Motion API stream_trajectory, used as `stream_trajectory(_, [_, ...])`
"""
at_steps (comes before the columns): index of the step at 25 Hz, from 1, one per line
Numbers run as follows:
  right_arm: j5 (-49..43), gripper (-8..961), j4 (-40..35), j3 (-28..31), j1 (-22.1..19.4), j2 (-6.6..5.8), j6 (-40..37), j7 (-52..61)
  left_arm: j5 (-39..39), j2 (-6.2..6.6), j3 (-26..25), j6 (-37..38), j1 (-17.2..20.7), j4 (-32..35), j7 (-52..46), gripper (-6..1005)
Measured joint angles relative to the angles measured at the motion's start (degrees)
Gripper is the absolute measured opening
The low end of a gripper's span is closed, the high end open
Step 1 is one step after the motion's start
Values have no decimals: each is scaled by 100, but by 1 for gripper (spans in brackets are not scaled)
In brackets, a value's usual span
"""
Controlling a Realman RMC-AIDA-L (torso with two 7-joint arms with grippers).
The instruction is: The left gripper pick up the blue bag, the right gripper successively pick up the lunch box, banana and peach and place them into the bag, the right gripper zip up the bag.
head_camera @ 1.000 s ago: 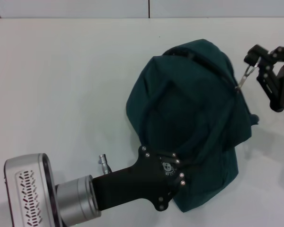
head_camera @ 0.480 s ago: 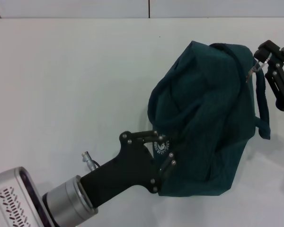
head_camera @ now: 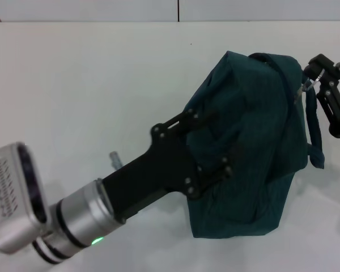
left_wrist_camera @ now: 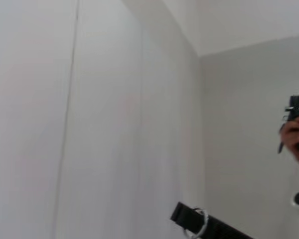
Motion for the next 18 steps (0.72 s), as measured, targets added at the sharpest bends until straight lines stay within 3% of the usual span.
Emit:
stream_trajectory(7, [-2, 27, 52, -39, 9, 0, -5, -3, 243, -16, 60, -433, -415, 39, -590, 573])
stream_trajectory(12, [0, 27, 69, -68, 21, 0, -10, -21, 200, -32, -3, -611, -405, 42, -592, 777])
stream_trajectory(17, [1, 27, 79, -76, 17, 0, -10, -65, 158, -22, -32, -635, -400, 1, -570, 878])
stream_trajectory(18, [1, 27, 80, -76, 17, 0, -10, -66, 156, -20, -44, -644, -409, -15, -558, 844])
